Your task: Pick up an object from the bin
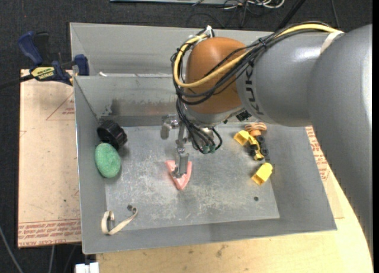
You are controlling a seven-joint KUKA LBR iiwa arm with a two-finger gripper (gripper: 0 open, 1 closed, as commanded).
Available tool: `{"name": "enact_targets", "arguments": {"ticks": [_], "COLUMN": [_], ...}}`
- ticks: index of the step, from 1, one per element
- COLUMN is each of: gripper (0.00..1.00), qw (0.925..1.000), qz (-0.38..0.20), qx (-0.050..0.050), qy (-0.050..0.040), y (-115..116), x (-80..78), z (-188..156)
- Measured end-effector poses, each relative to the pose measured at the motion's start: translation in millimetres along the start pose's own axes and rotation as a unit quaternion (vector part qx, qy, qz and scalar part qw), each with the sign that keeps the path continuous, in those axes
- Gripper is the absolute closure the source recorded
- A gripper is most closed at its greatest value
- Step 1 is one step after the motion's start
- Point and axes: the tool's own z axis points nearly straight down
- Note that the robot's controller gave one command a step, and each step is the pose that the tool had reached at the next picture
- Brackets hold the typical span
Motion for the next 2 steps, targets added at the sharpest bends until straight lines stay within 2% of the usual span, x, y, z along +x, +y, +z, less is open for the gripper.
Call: {"name": "enact_targets", "arguments": {"ticks": [1, 2], "gripper": [0.00, 0.00], "qw": [0.9965, 0.9926], "qz": [-0.083, -0.121], "qx": [0.003, 0.001], "qy": [0.0034, 0.0035], "y": [-28, -37], "x": [-24.8, -9.0], "z": [42, 53]}}
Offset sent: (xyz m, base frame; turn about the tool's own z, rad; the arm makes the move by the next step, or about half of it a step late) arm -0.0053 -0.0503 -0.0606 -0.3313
